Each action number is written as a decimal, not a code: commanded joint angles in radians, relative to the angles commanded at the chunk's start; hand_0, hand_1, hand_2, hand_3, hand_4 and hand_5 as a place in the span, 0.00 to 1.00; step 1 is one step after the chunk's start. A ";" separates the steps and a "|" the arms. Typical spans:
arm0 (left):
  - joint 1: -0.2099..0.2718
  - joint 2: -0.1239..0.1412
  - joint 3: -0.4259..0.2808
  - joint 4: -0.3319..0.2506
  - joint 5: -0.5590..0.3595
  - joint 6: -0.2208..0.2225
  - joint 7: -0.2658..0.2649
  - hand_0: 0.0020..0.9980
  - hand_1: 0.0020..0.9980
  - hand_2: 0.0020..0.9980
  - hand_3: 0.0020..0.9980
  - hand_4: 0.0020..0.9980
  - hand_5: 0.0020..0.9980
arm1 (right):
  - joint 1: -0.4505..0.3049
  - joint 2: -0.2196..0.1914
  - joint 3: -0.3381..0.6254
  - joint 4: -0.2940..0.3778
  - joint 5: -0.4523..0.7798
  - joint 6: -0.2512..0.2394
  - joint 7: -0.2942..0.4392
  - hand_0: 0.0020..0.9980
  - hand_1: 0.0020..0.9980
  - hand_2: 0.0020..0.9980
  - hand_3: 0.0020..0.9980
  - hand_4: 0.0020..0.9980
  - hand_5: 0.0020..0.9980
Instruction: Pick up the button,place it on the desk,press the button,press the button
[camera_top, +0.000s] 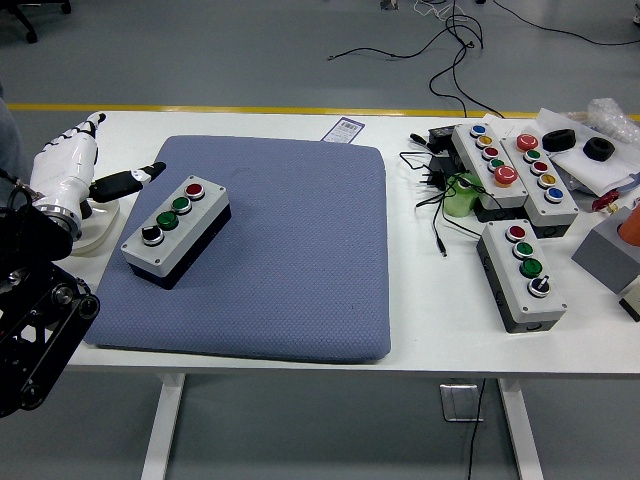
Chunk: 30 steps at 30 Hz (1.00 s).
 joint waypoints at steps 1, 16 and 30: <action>0.001 0.000 0.000 -0.001 0.001 0.000 0.001 0.93 0.98 1.00 1.00 0.98 0.73 | 0.000 0.000 -0.001 0.000 0.001 0.000 0.000 0.55 0.66 0.71 0.62 0.31 0.14; 0.017 -0.009 0.035 -0.014 0.029 -0.039 0.041 0.96 1.00 1.00 1.00 0.98 0.70 | -0.026 -0.003 -0.017 0.000 0.043 -0.007 0.005 0.53 0.66 0.71 0.62 0.31 0.13; -0.011 -0.006 0.085 -0.073 0.033 -0.152 0.097 0.98 1.00 1.00 1.00 0.99 0.66 | -0.027 0.003 0.020 0.000 0.008 -0.007 0.001 0.53 0.66 0.71 0.62 0.31 0.14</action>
